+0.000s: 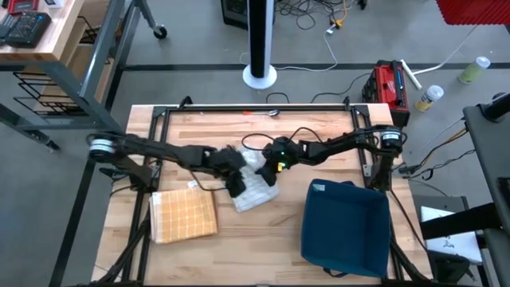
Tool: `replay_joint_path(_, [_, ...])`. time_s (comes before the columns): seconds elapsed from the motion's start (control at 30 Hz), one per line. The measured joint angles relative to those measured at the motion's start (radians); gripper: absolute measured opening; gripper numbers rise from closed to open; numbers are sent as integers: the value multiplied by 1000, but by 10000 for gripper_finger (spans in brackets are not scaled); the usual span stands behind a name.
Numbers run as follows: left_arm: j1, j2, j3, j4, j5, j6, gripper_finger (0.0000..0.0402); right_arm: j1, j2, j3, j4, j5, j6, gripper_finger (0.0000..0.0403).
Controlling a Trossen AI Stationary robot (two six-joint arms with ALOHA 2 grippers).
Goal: Fold towel
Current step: Stack the folded white towel on top of the folded yellow towel
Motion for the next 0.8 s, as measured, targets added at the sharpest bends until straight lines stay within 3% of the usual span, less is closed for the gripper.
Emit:
replay_joint_path(0.17, [-26, -216, 5, -137, -117, -13, 75, 36, -18, 84, -174, 83, -145, 14])
replay_joint_path(0.37, [-73, -389, 4, -282, -180, -135, 75, 60, -27, 179, -217, 93, -221, 14])
replay_joint_path(0.8, [-287, -429, 2, -565, -86, -355, 75, 49, -77, 238, -316, 144, -352, 14])
